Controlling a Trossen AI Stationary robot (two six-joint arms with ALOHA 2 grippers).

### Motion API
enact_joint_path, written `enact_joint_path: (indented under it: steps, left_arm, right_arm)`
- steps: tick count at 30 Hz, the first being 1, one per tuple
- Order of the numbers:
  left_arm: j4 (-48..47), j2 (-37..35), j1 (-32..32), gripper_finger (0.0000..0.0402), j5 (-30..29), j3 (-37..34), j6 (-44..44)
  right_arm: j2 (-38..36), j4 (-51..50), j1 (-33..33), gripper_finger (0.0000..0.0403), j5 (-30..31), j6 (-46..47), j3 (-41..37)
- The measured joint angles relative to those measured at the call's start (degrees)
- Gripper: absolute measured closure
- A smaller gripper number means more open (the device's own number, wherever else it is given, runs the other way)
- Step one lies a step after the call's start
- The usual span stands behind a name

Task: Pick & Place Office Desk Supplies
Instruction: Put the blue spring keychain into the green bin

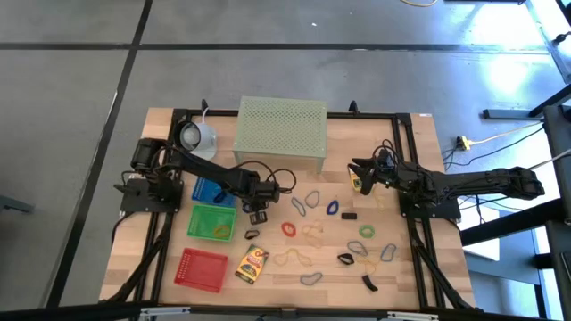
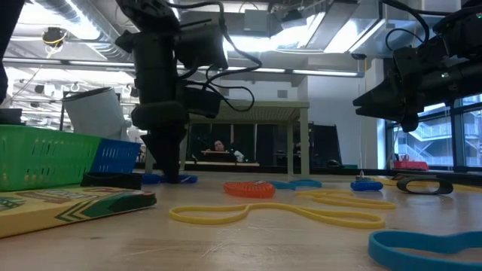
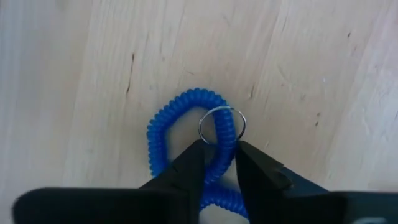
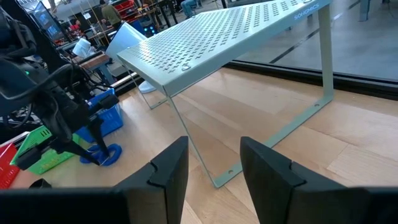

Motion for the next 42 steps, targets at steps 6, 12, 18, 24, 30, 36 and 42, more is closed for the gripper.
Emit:
enact_joint_path:
  steps: [6,12,18,24,30,36,42]
  left_arm:
    - [1.15,0.08,-0.79,0.0375,-0.91,-0.06,-0.07]
    - [1.06,0.16,-2.40,0.0393,-2.21,0.44,-0.07]
    - [2.78,0.49,-5.44,0.0390,-5.28,5.00,3.51]
    - [10.41,0.50,-8.85,0.0390,-7.06,11.50,6.39]
    - [24.49,0.32,-12.58,0.0389,-8.02,17.88,10.95]
    - [40.29,-0.28,-16.63,0.0389,-8.02,20.59,20.97]
    - [51.31,-0.60,-19.99,0.0389,-8.73,20.64,30.45]
  right_arm:
    - [-0.02,0.00,0.02,0.0257,0.00,0.00,0.00]
    - [-0.01,0.02,0.02,0.0257,0.00,0.00,-0.01]
    - [-0.02,0.01,0.01,0.0257,0.00,0.00,-0.01]
    - [-0.02,0.02,0.02,0.0256,-0.02,0.00,-0.02]
    - [-0.02,-0.01,0.00,0.0256,-0.02,0.00,-0.02]
    - [-0.02,0.00,0.01,0.0256,-0.02,0.00,-0.02]
    - [-0.02,0.00,0.02,0.0256,-0.02,0.00,-0.01]
